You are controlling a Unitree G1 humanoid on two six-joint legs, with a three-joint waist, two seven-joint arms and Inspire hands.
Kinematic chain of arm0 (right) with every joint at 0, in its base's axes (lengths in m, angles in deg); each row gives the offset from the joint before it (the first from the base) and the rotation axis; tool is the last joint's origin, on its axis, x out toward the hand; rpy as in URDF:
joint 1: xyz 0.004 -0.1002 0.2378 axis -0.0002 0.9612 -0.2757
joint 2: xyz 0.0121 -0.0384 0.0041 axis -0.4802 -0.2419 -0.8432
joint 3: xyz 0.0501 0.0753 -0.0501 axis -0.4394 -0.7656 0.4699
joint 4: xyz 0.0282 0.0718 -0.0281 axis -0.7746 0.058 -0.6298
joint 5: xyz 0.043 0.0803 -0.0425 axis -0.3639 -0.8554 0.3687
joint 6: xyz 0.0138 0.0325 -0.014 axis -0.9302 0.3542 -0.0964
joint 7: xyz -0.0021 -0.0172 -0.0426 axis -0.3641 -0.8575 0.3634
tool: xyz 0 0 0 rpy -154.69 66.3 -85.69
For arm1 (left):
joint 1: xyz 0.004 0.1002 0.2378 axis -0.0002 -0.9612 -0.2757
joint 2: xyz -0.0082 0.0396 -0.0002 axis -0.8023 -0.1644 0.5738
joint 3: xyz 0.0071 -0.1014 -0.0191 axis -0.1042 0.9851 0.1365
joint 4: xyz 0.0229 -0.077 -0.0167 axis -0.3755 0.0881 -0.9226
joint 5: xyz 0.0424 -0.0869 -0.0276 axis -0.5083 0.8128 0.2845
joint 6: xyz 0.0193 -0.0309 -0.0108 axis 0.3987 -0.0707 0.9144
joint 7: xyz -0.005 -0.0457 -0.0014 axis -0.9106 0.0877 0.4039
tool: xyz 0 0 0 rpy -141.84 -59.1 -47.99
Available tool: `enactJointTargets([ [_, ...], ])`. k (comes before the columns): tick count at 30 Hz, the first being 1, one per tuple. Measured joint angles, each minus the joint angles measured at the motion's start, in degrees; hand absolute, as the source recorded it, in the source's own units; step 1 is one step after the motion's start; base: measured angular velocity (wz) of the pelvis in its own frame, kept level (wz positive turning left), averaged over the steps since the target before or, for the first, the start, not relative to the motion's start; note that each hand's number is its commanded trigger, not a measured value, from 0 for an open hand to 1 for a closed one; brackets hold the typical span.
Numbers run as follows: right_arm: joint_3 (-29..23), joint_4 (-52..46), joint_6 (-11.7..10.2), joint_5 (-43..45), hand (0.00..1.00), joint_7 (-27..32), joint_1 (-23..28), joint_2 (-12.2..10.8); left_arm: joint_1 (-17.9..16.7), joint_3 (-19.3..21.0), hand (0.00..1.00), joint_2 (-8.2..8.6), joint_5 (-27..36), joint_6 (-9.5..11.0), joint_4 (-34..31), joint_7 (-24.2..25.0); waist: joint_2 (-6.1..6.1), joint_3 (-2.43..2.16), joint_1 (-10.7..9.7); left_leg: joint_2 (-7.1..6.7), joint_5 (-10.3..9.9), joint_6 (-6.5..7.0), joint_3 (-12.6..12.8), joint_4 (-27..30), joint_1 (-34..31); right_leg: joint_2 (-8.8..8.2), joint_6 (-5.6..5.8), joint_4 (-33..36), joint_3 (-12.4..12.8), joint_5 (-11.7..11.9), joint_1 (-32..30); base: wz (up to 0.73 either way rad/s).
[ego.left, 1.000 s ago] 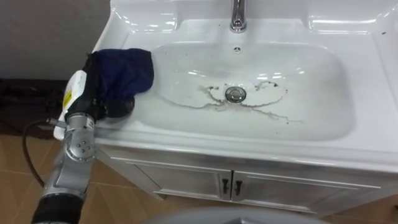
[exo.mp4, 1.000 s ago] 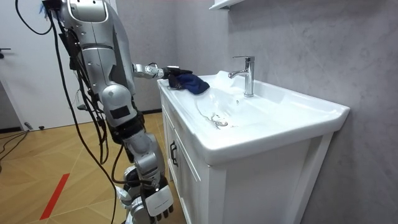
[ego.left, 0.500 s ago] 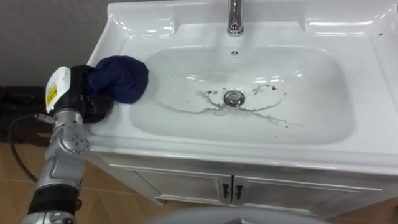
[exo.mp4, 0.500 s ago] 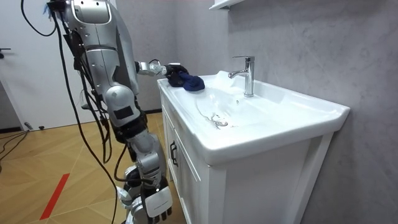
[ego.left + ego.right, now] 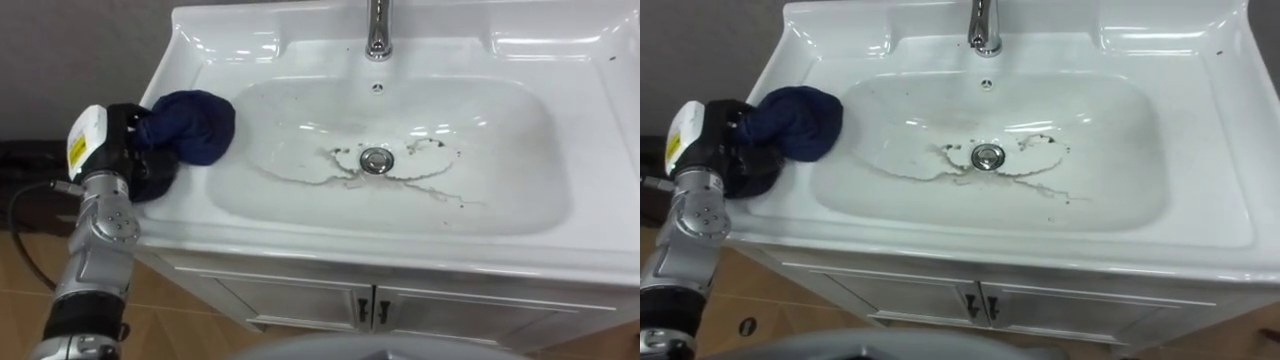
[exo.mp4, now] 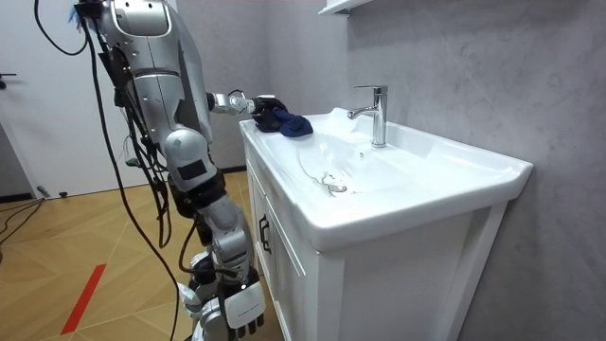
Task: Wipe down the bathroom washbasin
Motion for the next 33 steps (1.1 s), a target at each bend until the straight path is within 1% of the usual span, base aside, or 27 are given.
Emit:
enactJointTargets([
  [3, -0.01, 0.01, -0.99, 0.07, 0.00, -0.07, -0.05, -0.04, 0.11, 0.21, 1.00, -0.03, 0.09, 0.21, -0.01, -0.18, -0.16, 0.01, -0.01, -0.01, 0.00, 0.00, -0.26, -0.02, -0.06, 0.00, -0.01, -0.06, -0.11, 0.00, 0.02, 0.00],
  [6, 0.00, 0.01, -1.37, 0.18, 0.00, -0.10, -0.04, -0.14, 0.14, 0.17, 1.00, -0.01, 0.04, 0.46, -0.18, -0.30, -0.37, 0.01, -0.01, -0.06, 0.01, 0.00, -0.45, -0.01, -0.22, -0.07, 0.00, -0.12, -0.47, -0.01, 0.00, 0.05],
  [11, 0.01, 0.00, -2.61, 0.10, 0.00, -0.38, -0.04, -0.23, -0.52, 0.05, 1.00, 0.00, -0.51, 0.48, -1.96, -0.39, -0.94, 0.04, 0.11, -0.11, 0.01, 0.00, -0.89, 0.11, -0.56, -0.12, 0.01, -0.23, -0.76, -0.01, -0.07, 0.03],
  [14, 0.07, 0.00, -3.32, -0.03, 0.00, -1.22, -0.01, -0.21, -0.67, -0.06, 1.00, -0.01, -0.50, 0.10, -4.20, -0.39, -1.24, 0.08, -0.04, -0.19, 0.00, 0.00, -1.37, 0.42, -0.87, -0.19, 0.01, -0.22, -1.07, -0.01, -0.13, 0.08],
  [20, 0.95, -0.01, -4.61, -0.36, 0.00, -1.31, 0.31, -0.01, -1.27, -0.13, 1.00, 0.33, 0.20, -0.29, -6.43, -0.46, -1.03, 0.22, 1.07, 0.10, -0.01, -0.01, -1.38, 0.56, -1.40, -0.28, 0.03, -0.34, -1.13, -0.07, -0.23, 0.01],
  [24, 1.16, 0.05, -5.86, -0.66, 0.00, 0.06, 0.29, -0.17, -1.55, -0.55, 1.00, 0.43, 0.23, -0.75, -8.93, -1.32, -0.95, 0.33, 1.02, 0.03, -0.02, -0.02, -2.31, 0.78, -2.60, -0.34, 0.03, -0.87, -1.95, -0.04, -0.98, 0.15],
  [25, 1.27, 0.12, -6.47, -1.24, 0.00, 0.82, 0.23, -0.24, -1.55, -0.56, 1.00, 0.42, 0.07, -0.97, -10.03, -1.57, -0.63, 0.55, 1.00, -0.01, -0.02, -0.02, -2.89, 0.85, -2.87, -0.36, 0.01, -0.86, -2.41, -0.02, -1.09, 0.18],
  [26, 1.50, 0.55, -7.10, -2.25, 0.00, 1.21, 0.29, -0.27, -1.57, -0.54, 1.00, 0.40, -0.20, -1.16, -11.21, -2.04, -0.86, 0.83, 1.06, -0.01, -0.02, -0.02, -3.14, 0.84, -3.18, -0.37, -0.01, -0.95, -2.92, -0.01, -1.18, 0.21],
  [27, 1.63, 1.06, -7.66, -2.52, 0.00, 1.30, 0.24, -0.33, -1.80, -0.63, 1.00, 0.41, -0.54, -1.32, -12.54, -2.10, -1.06, 0.96, 1.13, 0.00, -0.01, -0.03, -3.46, 0.85, -3.45, -0.34, -0.03, -1.05, -3.17, 0.00, -1.21, 0.15],
  [29, 1.61, 2.00, -8.64, -3.38, 0.00, 1.34, 0.07, -0.55, -2.68, -0.64, 1.00, 0.42, -0.70, -1.56, -14.88, -2.15, -1.28, 1.13, 1.35, -0.02, -0.01, -0.03, -3.97, 0.86, -3.74, -0.33, -0.03, -1.05, -3.67, 0.01, -1.19, 0.14],
  [30, 1.58, 2.13, -8.92, -3.63, 0.00, 1.33, 0.08, -0.63, -3.46, -0.57, 1.00, 0.41, -0.81, -2.19, -17.42, -2.26, -1.40, 1.10, 1.35, -0.07, -0.01, -0.03, -4.42, 0.87, -4.07, -0.34, -0.04, -1.05, -3.93, 0.02, -1.21, 0.18],
  [31, 1.56, 2.14, -9.02, -3.62, 0.00, 1.30, 0.10, -0.62, -3.72, -0.55, 1.00, 0.41, -0.91, -2.32, -18.70, -2.28, -1.43, 1.11, 1.35, -0.11, -0.01, -0.03, -4.61, 0.88, -4.28, -0.37, -0.04, -1.06, -4.13, 0.02, -1.28, 0.21],
  [33, 1.60, 2.53, -9.69, -3.68, 0.00, 1.30, -0.04, -0.57, -3.83, -1.55, 1.00, 0.42, -1.29, -2.19, -23.98, -2.30, -1.40, 1.19, 1.71, -0.29, -0.01, -0.03, -4.77, 0.88, -4.46, -0.50, -0.03, -1.10, -4.39, 0.02, -1.61, 0.16],
])
